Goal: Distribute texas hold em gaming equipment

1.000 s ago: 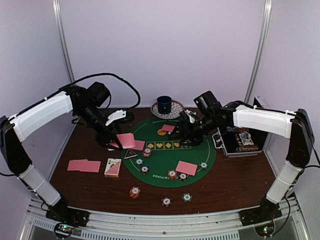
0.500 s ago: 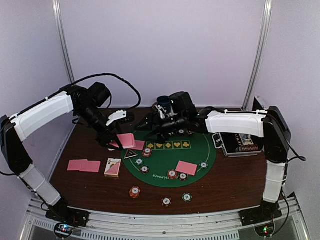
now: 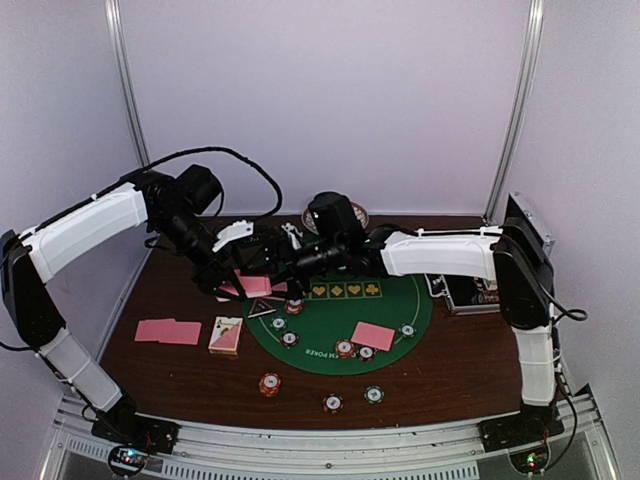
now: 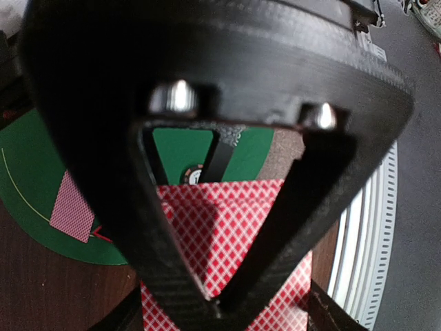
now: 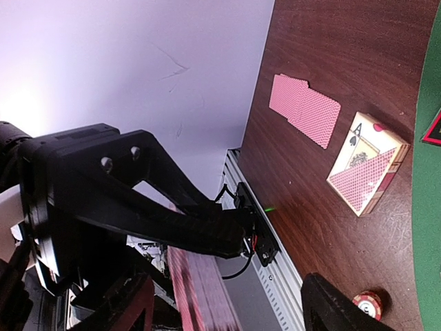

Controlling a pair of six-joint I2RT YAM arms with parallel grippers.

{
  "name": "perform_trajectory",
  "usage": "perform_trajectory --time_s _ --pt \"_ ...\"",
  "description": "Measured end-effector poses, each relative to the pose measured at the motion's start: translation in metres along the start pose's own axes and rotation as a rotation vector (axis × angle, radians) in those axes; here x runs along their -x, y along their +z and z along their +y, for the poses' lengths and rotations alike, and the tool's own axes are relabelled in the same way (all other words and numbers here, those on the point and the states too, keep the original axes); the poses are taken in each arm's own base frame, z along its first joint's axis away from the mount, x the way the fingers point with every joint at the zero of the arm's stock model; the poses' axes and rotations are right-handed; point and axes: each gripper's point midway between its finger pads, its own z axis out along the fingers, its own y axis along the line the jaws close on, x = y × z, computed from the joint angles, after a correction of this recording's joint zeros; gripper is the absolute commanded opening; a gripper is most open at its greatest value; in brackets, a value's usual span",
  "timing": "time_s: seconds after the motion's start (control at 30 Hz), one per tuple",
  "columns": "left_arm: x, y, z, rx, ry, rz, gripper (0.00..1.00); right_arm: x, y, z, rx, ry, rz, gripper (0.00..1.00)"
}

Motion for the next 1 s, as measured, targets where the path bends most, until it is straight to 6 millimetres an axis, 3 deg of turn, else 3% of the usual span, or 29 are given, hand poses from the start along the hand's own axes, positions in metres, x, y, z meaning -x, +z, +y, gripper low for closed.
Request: perform_trajectory --time_s 0.33,0.53,0.73,1.0 --pt "0.0 0.0 0.0 0.0 0.0 0.0 0.0 -0.005 0.011 -0.01 0.02 0.047 0.047 0.64" --pt "-0.001 0.0 0.0 0.002 -0.002 0.006 0.0 -0.002 0.006 -0.013 0.039 0.041 0.049 0.5" --pt "-0.001 0.0 0.001 0.005 -0.001 0.007 0.0 -0.001 -0.011 -0.011 0.049 0.036 0.038 0.37" --pt "-0.001 0.0 0.001 0.003 -0.001 0.004 0.0 -0.004 -0.019 -0.007 0.031 0.034 0.042 0.39"
